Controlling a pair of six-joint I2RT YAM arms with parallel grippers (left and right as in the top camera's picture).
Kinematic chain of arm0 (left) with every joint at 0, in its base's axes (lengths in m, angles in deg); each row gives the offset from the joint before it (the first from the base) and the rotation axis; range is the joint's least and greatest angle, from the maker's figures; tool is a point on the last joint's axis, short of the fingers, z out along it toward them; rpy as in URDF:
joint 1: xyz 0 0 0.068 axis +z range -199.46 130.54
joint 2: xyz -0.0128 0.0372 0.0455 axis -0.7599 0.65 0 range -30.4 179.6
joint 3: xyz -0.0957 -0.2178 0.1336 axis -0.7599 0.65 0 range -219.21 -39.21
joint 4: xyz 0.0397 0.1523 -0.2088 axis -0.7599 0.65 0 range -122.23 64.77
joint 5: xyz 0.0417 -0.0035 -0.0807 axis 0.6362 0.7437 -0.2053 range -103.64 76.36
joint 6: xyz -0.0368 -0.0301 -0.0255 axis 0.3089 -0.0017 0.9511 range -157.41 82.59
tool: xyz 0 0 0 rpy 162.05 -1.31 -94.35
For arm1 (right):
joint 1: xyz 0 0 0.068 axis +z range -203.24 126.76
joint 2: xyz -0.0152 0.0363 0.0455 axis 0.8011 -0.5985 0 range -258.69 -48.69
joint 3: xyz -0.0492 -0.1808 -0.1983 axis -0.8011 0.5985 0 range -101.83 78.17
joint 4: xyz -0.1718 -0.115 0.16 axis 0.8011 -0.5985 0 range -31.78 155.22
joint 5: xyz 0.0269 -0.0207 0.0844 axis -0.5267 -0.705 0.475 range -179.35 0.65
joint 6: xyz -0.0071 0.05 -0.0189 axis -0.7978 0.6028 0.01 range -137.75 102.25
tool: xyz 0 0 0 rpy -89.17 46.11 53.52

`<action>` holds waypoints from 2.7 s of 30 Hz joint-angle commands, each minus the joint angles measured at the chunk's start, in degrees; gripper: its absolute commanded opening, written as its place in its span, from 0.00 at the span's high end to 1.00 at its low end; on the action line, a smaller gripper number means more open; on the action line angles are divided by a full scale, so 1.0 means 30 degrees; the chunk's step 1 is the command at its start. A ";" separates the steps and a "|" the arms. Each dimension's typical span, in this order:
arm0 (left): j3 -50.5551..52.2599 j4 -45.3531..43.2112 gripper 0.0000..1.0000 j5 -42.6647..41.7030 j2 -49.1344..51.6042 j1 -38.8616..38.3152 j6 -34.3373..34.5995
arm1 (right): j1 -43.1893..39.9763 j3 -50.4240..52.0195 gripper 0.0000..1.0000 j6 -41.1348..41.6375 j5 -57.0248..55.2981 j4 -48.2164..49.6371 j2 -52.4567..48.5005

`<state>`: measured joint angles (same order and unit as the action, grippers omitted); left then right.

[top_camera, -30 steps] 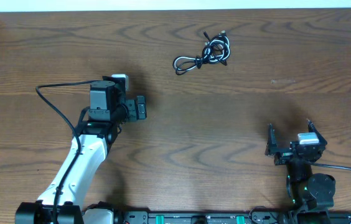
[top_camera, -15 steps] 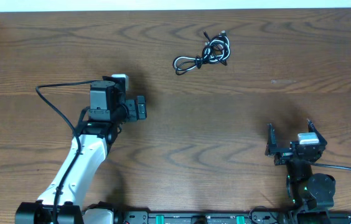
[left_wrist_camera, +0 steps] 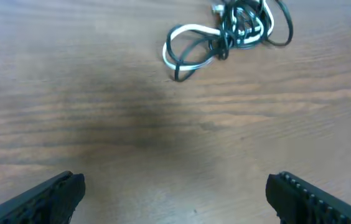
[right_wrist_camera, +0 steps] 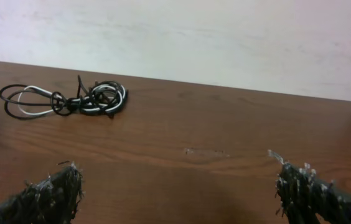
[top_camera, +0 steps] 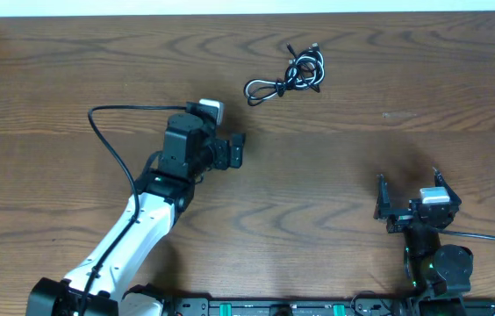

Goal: Untangle cables
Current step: 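Lower the left gripper onto the cable bundle and close on it, then lift the cable bundle with the left gripper above the table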

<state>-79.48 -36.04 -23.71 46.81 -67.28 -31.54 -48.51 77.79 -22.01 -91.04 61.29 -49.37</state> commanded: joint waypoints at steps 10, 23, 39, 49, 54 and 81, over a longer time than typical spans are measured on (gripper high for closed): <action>-0.6688 -0.0168 0.02 0.0495 0.5231 -0.0401 -0.0809 | -0.0051 0.0029 0.01 -0.0240 -0.0022 -0.0058 0.0102; -1.2284 0.2565 0.02 0.0794 1.1140 -0.1173 -0.4226 | 0.0117 0.0029 0.01 -0.0240 -0.0022 -0.0066 -0.0117; -1.2509 -0.0627 0.02 0.3796 1.4192 -0.1173 -0.4648 | 0.0117 0.0029 0.01 -0.0240 -0.0022 -0.0066 -0.0146; -1.2495 -0.0911 0.13 0.3293 1.4717 -0.1180 -0.4510 | 0.0117 0.0029 0.01 -0.0240 -0.0022 -0.0058 -0.0146; -1.2495 0.0058 0.31 0.1545 1.4724 -0.1173 -0.4532 | 0.0117 0.0029 0.01 -0.0240 -0.0022 -0.0058 -0.0146; -1.2364 0.4561 0.93 0.1486 0.2586 -0.1158 -0.4845 | 0.0117 0.0029 0.01 -0.0240 -0.0022 -0.0058 -0.0146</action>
<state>-115.72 -22.60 -19.27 61.08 -70.91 -44.98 -48.46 77.79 -22.01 -91.07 61.29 -49.77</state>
